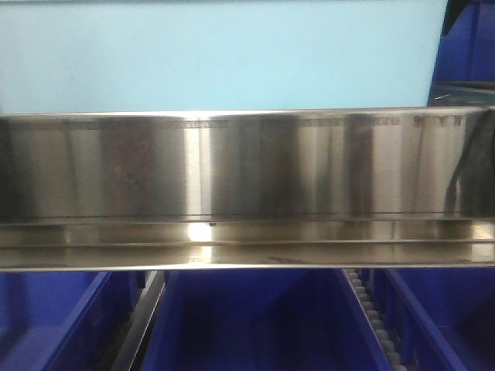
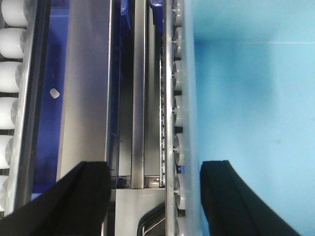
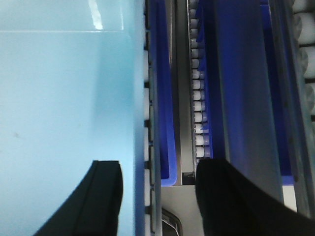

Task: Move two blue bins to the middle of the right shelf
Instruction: 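Lift the light blue bin and pull it off the shelf with both grippers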

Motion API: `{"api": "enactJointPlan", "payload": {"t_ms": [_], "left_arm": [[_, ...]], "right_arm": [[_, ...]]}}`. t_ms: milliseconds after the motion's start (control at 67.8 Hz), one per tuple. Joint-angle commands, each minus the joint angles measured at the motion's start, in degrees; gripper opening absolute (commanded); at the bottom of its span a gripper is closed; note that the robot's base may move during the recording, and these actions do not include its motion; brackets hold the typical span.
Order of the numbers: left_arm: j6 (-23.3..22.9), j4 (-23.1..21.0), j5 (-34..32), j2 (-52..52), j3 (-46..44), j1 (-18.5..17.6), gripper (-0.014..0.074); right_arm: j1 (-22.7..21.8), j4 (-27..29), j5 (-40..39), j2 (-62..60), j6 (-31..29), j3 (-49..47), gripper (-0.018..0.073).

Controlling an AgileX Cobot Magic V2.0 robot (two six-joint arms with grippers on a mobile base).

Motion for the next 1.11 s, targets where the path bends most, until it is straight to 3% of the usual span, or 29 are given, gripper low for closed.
{"api": "enactJointPlan", "payload": {"t_ms": [0,546,619,708,855,958,1091], "left_arm": [[-0.44,0.13,-0.23,0.07,0.08,-0.4,0.0319],[-0.44,-0.28,-0.23,1.69,0.08,-0.29,0.0317],[-0.56,-0.28,-0.23,1.69,0.08,-0.29,0.03],[-1.85,-0.28,-0.23,1.69,0.08,-0.29,0.0236],[-1.85,-0.69,-0.23,1.69,0.08,-0.29,0.0034],[-1.85,-1.25,-0.23,1.69,0.08,-0.29,-0.0111],[-1.85,-1.39,-0.23,1.69,0.08,-0.29,-0.0111]], "right_arm": [[0.0,-0.33,-0.81,0.39,0.18,0.16,0.0246],[0.0,-0.19,-0.81,0.85,0.18,0.16,0.0244],[0.0,-0.19,-0.49,0.85,0.18,0.16,0.0202],[0.0,-0.19,0.03,1.09,0.18,0.16,0.0077],[0.0,-0.19,0.02,1.07,0.18,0.16,-0.0169],[0.0,-0.19,0.02,1.07,0.18,0.16,-0.0162],[0.0,-0.19,0.02,1.07,0.18,0.16,-0.0162]]}}
